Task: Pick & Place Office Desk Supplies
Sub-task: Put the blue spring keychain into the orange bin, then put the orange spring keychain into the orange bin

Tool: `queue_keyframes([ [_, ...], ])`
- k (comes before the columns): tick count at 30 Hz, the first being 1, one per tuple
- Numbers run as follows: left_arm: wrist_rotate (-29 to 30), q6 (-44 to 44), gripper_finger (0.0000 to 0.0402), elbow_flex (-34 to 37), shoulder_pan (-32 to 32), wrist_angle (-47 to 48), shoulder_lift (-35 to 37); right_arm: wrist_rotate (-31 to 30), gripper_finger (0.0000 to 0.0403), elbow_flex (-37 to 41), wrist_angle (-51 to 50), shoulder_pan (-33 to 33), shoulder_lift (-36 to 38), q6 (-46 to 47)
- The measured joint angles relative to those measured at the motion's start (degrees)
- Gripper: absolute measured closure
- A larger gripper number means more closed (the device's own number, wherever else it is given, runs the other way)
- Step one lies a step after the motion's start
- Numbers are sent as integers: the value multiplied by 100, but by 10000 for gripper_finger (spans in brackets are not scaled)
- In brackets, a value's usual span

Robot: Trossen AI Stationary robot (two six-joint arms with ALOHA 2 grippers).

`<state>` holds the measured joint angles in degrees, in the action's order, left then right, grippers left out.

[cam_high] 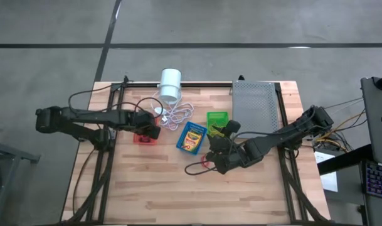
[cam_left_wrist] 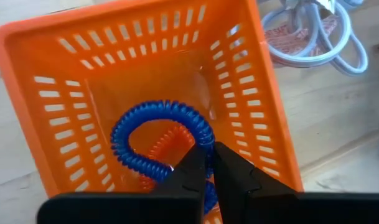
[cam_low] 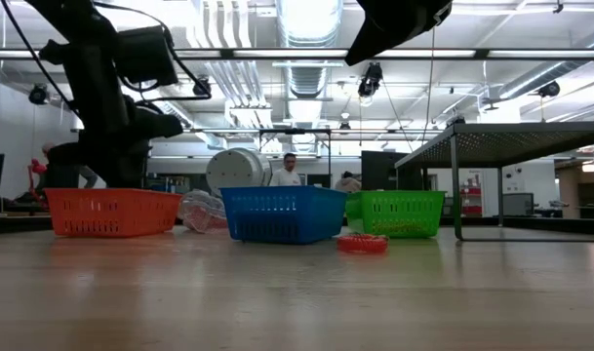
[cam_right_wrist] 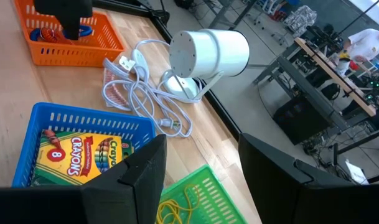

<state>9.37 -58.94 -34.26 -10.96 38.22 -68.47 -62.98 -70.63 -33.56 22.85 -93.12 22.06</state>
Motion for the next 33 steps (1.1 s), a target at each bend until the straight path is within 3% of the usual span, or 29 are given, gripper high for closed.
queue_keyframes([
  [9, 0, 2, 365, -17, -2, -67, 0, 0, 204, 0, 1, 0, 0, 1],
  [24, 2, 0, 239, -17, -2, -131, 0, 0, 204, 0, -1, 0, 0, 2],
  [33, 2, 2, 216, -17, -2, -116, 0, 0, 204, 0, 2, -4, 0, 1],
])
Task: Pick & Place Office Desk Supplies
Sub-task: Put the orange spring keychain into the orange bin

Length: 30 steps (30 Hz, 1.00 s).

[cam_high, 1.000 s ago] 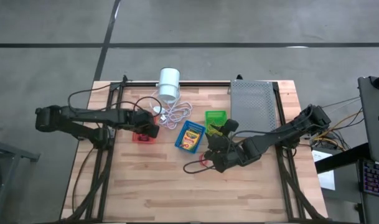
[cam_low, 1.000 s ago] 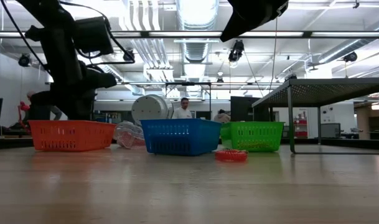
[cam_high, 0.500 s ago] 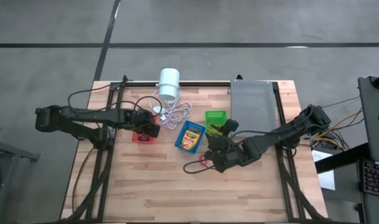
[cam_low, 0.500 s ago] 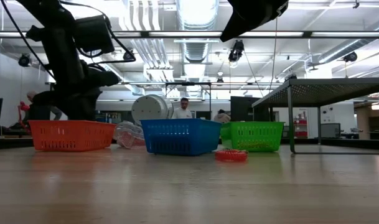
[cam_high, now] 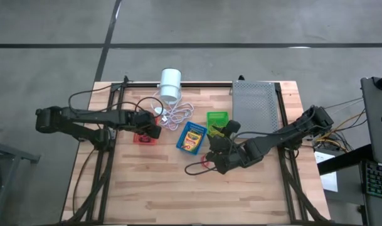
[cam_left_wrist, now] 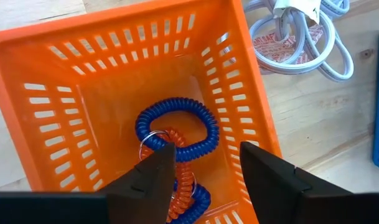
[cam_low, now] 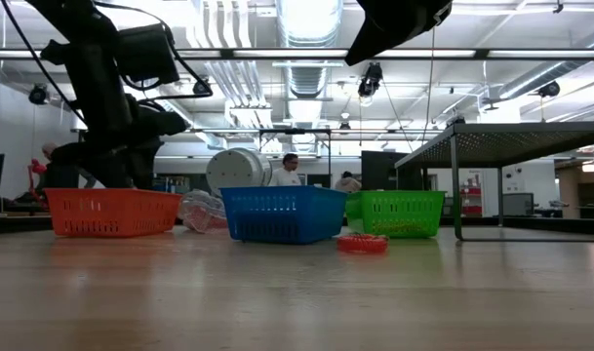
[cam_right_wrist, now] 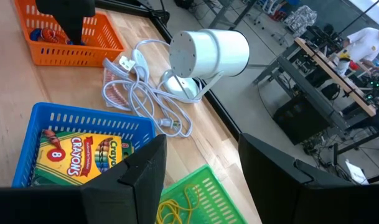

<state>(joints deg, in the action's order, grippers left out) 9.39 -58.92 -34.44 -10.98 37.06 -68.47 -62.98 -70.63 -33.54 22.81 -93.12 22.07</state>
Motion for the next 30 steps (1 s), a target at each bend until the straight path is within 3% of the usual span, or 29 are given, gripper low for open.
queue_keyframes([
  [7, 0, 2, 217, -110, 0, 194, 8, 0, 204, 0, 0, 0, 0, 1],
  [13, 4, 111, 217, -730, 17, 921, 151, 0, 204, 0, 0, 0, 0, 0],
  [17, 243, 508, 217, -1078, 118, 852, 284, 0, 204, 0, -1, 2, 0, -1],
  [22, 945, 1530, 217, -1327, 749, 126, 325, 0, 204, 0, 0, 6, 0, 1],
  [30, 2965, 3925, 216, -944, 2541, -2018, 246, 0, 204, 0, -1, 4, 0, 0],
])
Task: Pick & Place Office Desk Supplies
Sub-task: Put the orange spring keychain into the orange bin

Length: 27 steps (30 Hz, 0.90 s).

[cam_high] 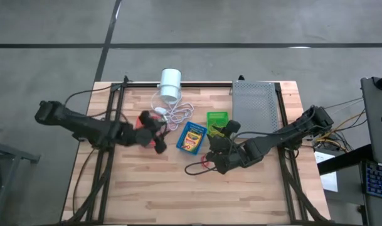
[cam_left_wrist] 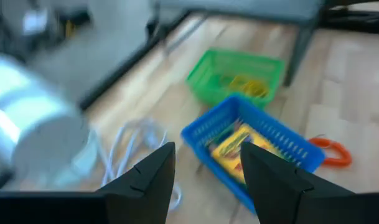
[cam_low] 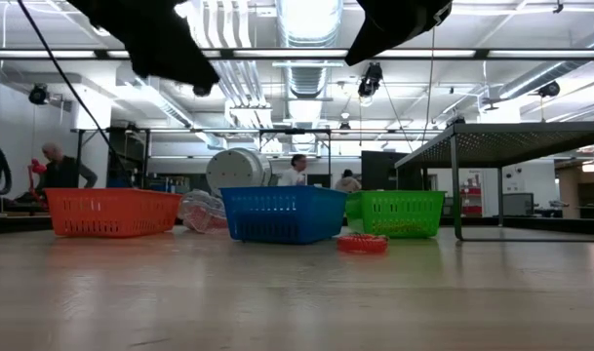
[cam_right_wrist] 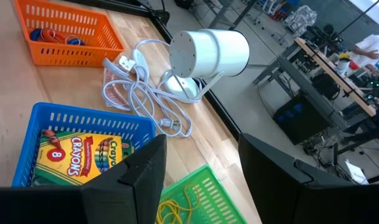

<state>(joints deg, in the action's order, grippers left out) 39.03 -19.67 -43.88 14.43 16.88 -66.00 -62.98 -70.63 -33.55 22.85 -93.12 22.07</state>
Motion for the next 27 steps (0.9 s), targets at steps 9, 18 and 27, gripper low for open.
queue_keyframes([
  [9, 241, 1502, 216, 616, 595, -2367, -665, 0, 204, 0, 2, 0, 0, 1],
  [18, -766, 2125, 217, 662, 600, -3797, -1717, 0, 204, 0, -4, 0, 0, -1],
  [27, -1899, 2159, 217, 539, 528, -4576, -2353, 0, 204, 0, 0, 0, 0, 0],
])
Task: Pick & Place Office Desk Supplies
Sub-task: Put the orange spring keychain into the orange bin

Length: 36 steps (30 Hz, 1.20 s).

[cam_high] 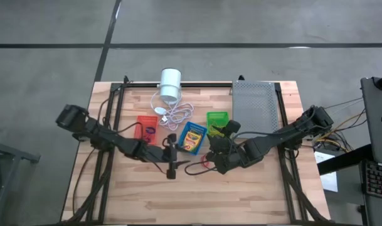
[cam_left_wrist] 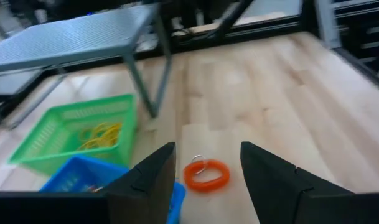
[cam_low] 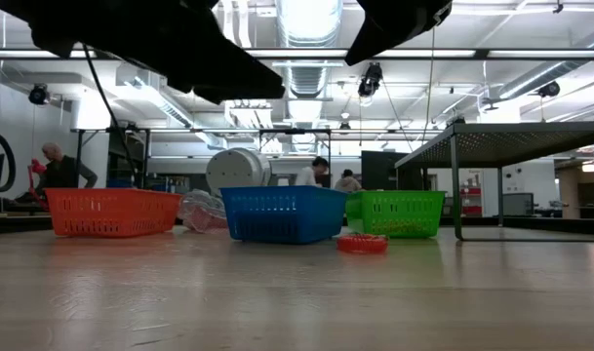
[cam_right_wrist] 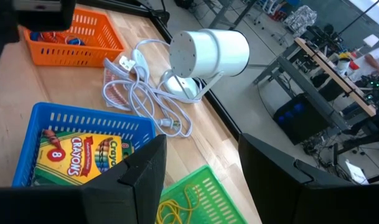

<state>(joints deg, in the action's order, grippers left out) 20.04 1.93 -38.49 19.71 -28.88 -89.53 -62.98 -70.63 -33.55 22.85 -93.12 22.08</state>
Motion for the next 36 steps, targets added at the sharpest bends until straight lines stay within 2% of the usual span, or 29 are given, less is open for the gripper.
queue_keyframes([
  [4, -147, 100, 217, -161, -42, -19, -294, 0, 204, 0, 1, 0, 0, -1],
  [9, 87, 132, 217, -287, -47, -18, -529, 0, 204, 0, 10, -4, 0, 0],
  [17, 26, 118, 217, -360, -53, -267, -670, 0, 204, -2, 23, -4, 0, -1],
  [22, 51, -84, 217, -644, 24, -324, -1087, 0, 204, -4, 35, -4, 0, -1],
  [29, 1178, -117, 217, -1474, 342, -502, -2234, 0, 204, -7, 127, -2, 0, -1],
  [36, 1608, -883, 217, -2188, 579, 233, -2639, 2, 204, -7, 238, 2, 0, -1],
])
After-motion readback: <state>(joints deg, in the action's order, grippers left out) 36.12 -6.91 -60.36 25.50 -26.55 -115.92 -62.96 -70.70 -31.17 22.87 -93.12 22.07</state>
